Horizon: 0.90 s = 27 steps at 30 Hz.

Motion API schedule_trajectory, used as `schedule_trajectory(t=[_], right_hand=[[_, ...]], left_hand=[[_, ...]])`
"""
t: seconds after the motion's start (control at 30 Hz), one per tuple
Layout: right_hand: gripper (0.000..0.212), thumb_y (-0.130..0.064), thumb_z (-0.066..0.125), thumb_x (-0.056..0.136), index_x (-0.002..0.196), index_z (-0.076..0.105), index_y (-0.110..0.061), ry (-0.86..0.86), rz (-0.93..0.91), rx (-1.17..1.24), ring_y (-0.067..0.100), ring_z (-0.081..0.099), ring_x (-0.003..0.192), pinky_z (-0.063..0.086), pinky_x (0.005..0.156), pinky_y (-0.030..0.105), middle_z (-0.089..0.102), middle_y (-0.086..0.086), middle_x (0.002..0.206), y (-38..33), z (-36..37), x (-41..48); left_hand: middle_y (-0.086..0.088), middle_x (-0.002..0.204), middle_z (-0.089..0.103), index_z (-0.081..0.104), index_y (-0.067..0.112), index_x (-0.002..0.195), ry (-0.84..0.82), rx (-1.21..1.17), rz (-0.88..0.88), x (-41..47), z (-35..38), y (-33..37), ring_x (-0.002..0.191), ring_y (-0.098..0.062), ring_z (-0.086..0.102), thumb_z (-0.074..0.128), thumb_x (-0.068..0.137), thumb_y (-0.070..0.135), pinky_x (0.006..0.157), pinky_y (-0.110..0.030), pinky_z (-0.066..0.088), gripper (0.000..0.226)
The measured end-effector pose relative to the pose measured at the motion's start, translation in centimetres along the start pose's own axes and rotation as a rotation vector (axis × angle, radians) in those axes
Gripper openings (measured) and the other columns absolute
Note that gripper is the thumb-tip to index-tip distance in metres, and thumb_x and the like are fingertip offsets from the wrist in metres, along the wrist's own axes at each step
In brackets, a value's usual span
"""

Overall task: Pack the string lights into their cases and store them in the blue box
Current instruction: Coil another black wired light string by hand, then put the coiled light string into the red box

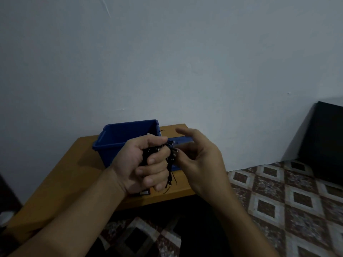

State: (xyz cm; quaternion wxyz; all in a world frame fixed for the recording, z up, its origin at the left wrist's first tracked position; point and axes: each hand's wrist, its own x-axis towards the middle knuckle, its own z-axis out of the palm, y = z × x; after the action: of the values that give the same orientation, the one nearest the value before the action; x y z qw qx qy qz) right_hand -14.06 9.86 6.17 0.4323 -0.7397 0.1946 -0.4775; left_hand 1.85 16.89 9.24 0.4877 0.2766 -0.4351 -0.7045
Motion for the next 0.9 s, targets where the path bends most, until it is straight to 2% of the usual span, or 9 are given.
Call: schedule_trajectory(t=[0.07, 0.17, 0.27, 0.4, 0.5, 0.57, 0.77, 0.83, 0.9], right_hand=[[0.05, -0.005, 0.063, 0.096, 0.138, 0.056, -0.033, -0.052, -0.005, -0.027, 0.011, 0.071, 0.079, 0.06, 0.07, 0.03, 0.074, -0.007, 0.102, -0.4, 0.2, 0.5], [0.056, 0.001, 0.055, 0.094, 0.14, 0.057, -0.031, -0.199, -0.031, -0.111, 0.006, 0.065, 0.072, 0.053, 0.065, 0.022, 0.071, -0.009, 0.114, -1.0, 0.4, 1.3], [0.053, -0.001, 0.054, 0.087, 0.134, 0.062, -0.025, -0.39, -0.06, -0.111, 0.003, 0.067, 0.09, 0.052, 0.077, 0.02, 0.071, -0.011, 0.109, -1.9, 0.8, 2.1], [0.039, 0.002, 0.056, 0.09, 0.123, 0.065, -0.016, -0.54, -0.007, -0.041, 0.008, 0.066, 0.088, 0.052, 0.076, 0.025, 0.071, -0.004, 0.097, -2.6, 1.7, 3.6], [0.039, 0.003, 0.055, 0.091, 0.125, 0.064, -0.012, -0.589, 0.021, -0.048, 0.023, 0.069, 0.101, 0.058, 0.089, 0.042, 0.072, 0.009, 0.107, -2.6, 2.7, 4.8], [0.034, 0.003, 0.056, 0.091, 0.121, 0.066, -0.01, -0.59, 0.028, -0.048, 0.029, 0.069, 0.098, 0.058, 0.088, 0.048, 0.072, 0.013, 0.104, -2.5, 3.5, 5.4], [0.019, 0.0, 0.06, 0.091, 0.108, 0.066, -0.006, -0.593, 0.087, -0.002, 0.022, 0.065, 0.079, 0.057, 0.079, 0.048, 0.069, 0.012, 0.092, -2.2, 5.0, 5.9], [0.022, 0.001, 0.062, 0.091, 0.111, 0.065, -0.006, -0.582, 0.102, 0.035, 0.026, 0.065, 0.08, 0.057, 0.08, 0.05, 0.069, 0.012, 0.094, -2.2, 5.2, 6.0], [0.04, 0.0, 0.064, 0.091, 0.129, 0.06, -0.011, -0.57, 0.11, 0.066, 0.034, 0.068, 0.088, 0.057, 0.084, 0.054, 0.07, 0.017, 0.101, -2.2, 5.5, 6.0]], left_hand=[[0.001, 0.034, 0.044, 0.05, 0.013, 0.052, 0.021, 0.015, 0.0, -0.5, -0.2, 0.3, 0.033, -0.017, 0.052, 0.045, 0.098, 0.029, 0.051, -0.03, 0.053, 0.049], [0.001, 0.033, 0.043, 0.05, 0.013, 0.051, 0.068, 0.048, -0.006, -1.2, -0.4, 0.8, 0.032, -0.017, 0.051, 0.048, 0.095, 0.03, 0.049, -0.029, 0.053, 0.048], [0.002, 0.031, 0.04, 0.049, 0.014, 0.049, 0.158, 0.112, -0.003, -1.9, -0.9, 1.2, 0.028, -0.016, 0.047, 0.046, 0.094, 0.032, 0.046, -0.027, 0.051, 0.048], [0.002, 0.031, 0.04, 0.051, 0.014, 0.049, 0.167, 0.15, -0.015, -2.7, -1.7, 2.0, 0.028, -0.015, 0.046, 0.046, 0.094, 0.033, 0.045, -0.027, 0.05, 0.049], [0.002, 0.032, 0.041, 0.052, 0.014, 0.05, 0.148, 0.178, -0.019, -3.3, -2.5, 2.6, 0.029, -0.015, 0.047, 0.048, 0.094, 0.032, 0.046, -0.027, 0.05, 0.048], [0.001, 0.032, 0.043, 0.052, 0.013, 0.05, 0.13, 0.177, -0.011, -3.6, -3.0, 3.0, 0.029, -0.015, 0.048, 0.057, 0.09, 0.032, 0.047, -0.028, 0.05, 0.045], [-0.001, 0.034, 0.048, 0.058, 0.011, 0.051, 0.076, 0.161, -0.01, -4.7, -4.3, 3.5, 0.032, -0.016, 0.052, 0.061, 0.089, 0.03, 0.051, -0.029, 0.052, 0.043], [-0.001, 0.033, 0.048, 0.057, 0.011, 0.05, 0.082, 0.158, -0.003, -4.9, -4.5, 3.5, 0.031, -0.016, 0.051, 0.06, 0.09, 0.03, 0.05, -0.028, 0.052, 0.044], [-0.002, 0.035, 0.05, 0.057, 0.01, 0.052, 0.05, 0.11, -0.007, -5.0, -4.6, 3.6, 0.033, -0.017, 0.053, 0.055, 0.092, 0.028, 0.051, -0.029, 0.052, 0.044]])
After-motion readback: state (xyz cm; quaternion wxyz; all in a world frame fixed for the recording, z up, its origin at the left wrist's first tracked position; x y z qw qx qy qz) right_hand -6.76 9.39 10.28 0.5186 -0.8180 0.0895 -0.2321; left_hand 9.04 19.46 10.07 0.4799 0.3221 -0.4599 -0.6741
